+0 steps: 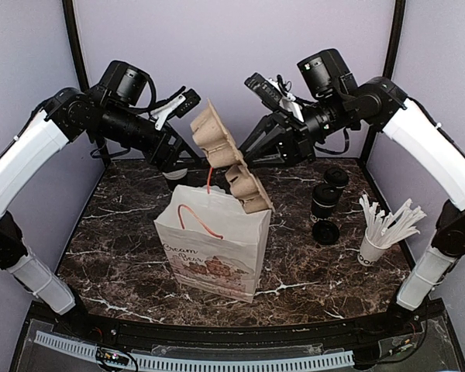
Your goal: Pack the takeout coffee
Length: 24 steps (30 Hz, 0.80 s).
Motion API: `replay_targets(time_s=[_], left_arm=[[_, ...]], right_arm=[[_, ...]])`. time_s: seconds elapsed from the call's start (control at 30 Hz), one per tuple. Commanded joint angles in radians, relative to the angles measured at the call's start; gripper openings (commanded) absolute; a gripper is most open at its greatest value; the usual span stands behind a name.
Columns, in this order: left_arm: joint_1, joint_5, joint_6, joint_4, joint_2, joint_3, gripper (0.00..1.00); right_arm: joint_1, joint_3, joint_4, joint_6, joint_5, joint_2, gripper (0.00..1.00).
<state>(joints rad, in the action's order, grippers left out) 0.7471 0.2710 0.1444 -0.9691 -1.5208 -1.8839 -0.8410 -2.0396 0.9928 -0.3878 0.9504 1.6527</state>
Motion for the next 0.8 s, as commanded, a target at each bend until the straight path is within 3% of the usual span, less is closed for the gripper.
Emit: replay_targets(time_s=[0.0, 0.27, 0.53, 0.77], left_arm=[[-0.034, -0.151, -0.043, 0.049, 0.062, 0.035, 0.80], [-0.079, -0.381, -0.094, 0.155, 0.147, 0.105, 0.84], [-0.102, -0.410, -0.103, 0.187, 0.185, 0.155, 0.84], [-0.117, -0.458, -0.084, 0.205, 0.213, 0.192, 0.86]], right_arm=[[-0.070, -0.047, -0.049, 0.040, -0.036, 0.013, 0.26], [-0.104, -0.081, -0.134, 0.134, -0.146, 0.079, 0.26], [-0.104, -0.095, -0.186, 0.204, -0.256, 0.158, 0.26], [-0.105, 0.058, -0.209, 0.193, -0.298, 0.102, 0.26]])
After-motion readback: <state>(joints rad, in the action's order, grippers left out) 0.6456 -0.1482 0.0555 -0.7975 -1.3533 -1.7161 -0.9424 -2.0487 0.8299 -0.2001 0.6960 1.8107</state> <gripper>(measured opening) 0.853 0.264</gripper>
